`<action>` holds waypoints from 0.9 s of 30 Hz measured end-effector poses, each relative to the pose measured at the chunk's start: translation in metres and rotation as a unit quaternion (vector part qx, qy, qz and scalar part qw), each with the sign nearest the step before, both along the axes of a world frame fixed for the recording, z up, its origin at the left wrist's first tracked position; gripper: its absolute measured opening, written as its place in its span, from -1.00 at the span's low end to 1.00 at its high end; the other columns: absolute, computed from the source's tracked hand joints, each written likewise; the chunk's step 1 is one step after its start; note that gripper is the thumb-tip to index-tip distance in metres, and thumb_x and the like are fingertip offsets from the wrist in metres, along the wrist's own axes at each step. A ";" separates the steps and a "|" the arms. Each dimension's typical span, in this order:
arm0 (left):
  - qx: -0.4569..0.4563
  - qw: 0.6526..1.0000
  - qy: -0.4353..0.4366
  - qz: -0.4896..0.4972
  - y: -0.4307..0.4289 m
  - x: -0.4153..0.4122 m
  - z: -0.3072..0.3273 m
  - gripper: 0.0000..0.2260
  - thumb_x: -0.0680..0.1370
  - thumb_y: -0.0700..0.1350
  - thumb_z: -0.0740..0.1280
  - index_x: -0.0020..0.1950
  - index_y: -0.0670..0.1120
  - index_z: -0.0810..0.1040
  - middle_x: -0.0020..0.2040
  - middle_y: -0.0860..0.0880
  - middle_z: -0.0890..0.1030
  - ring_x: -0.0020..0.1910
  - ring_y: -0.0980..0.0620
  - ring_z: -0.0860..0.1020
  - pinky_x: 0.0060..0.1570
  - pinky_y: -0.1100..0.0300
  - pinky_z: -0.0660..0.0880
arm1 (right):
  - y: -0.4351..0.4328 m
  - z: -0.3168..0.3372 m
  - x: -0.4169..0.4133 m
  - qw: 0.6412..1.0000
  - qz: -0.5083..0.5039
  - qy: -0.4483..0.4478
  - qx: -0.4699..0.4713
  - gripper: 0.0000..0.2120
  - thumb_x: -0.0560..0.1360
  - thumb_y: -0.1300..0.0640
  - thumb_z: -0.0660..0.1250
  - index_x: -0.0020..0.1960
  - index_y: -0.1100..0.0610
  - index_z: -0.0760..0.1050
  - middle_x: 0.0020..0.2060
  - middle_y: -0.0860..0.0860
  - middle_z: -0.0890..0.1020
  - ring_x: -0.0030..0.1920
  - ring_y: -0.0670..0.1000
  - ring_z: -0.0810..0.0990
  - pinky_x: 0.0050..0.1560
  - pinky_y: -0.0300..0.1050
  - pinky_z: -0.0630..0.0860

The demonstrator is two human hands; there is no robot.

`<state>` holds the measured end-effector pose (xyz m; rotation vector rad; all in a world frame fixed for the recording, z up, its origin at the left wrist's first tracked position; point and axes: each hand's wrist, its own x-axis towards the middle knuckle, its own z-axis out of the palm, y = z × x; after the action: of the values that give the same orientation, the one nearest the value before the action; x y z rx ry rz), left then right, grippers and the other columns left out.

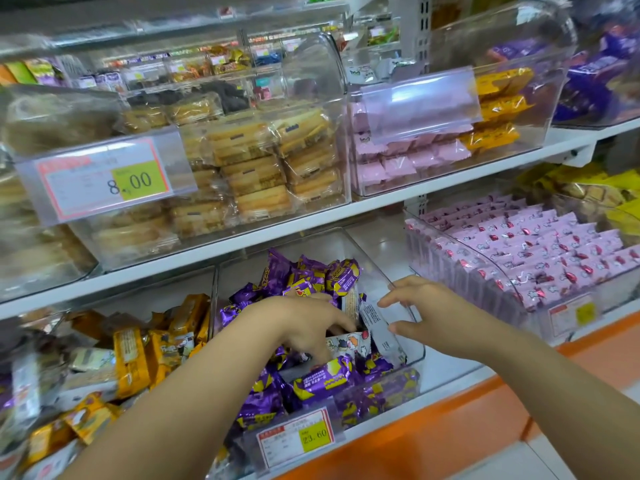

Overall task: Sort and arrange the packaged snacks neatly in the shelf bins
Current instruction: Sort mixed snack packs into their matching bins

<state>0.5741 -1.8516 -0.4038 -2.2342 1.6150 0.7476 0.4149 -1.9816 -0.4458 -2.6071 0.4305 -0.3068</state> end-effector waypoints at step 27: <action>-0.036 0.987 -0.149 -0.047 0.014 0.006 -0.019 -0.24 0.43 0.04 0.41 0.53 0.06 0.10 0.35 -0.07 0.47 0.53 0.01 -0.21 0.36 -0.30 -0.37 | 0.006 0.002 0.001 0.999 -0.010 0.008 0.034 -0.70 0.48 0.06 0.39 0.20 -0.07 0.50 0.25 -0.07 0.40 0.04 -0.12 0.49 0.08 -0.29 0.34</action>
<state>0.5804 -1.8381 -0.4228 -2.1758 1.6067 0.3162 0.4156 -1.9753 -0.4443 -2.5417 0.4646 -0.2744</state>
